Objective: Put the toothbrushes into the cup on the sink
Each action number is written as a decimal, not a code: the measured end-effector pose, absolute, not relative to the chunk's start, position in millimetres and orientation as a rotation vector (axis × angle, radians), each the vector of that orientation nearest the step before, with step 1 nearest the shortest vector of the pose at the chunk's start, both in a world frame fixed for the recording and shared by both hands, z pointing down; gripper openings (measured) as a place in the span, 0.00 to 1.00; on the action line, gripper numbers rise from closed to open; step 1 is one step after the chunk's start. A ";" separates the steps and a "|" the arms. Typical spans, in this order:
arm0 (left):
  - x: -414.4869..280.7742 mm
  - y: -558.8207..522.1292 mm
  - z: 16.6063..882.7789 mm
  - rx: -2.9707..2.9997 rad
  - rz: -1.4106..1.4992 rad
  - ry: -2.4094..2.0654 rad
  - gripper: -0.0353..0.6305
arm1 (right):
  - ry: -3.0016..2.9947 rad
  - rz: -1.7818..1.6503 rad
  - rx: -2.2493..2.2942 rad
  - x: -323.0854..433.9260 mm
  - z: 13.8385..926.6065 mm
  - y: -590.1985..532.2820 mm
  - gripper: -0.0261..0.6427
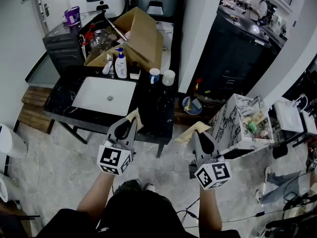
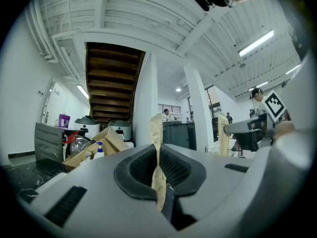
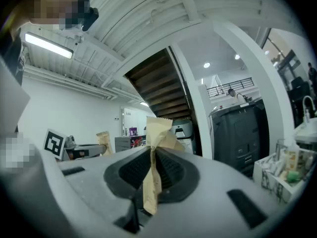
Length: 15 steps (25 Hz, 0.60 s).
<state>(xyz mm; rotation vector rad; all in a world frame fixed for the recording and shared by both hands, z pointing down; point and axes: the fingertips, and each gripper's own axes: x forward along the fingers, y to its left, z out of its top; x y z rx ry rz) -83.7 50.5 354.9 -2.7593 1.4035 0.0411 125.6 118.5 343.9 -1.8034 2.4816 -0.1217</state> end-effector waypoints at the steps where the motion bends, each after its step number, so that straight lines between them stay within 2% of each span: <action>1: -80.9 50.9 356.1 -2.764 0.039 1.386 0.07 | 2.486 -0.118 -1.805 124.5 344.9 116.7 0.09; 8: -54.6 47.3 357.8 -2.801 0.036 1.302 0.07 | 2.499 -0.120 -1.840 130.2 348.8 109.4 0.09; 15: -34.3 61.4 357.9 -2.766 0.076 1.443 0.07 | 2.552 -0.134 -1.772 162.9 349.4 117.9 0.09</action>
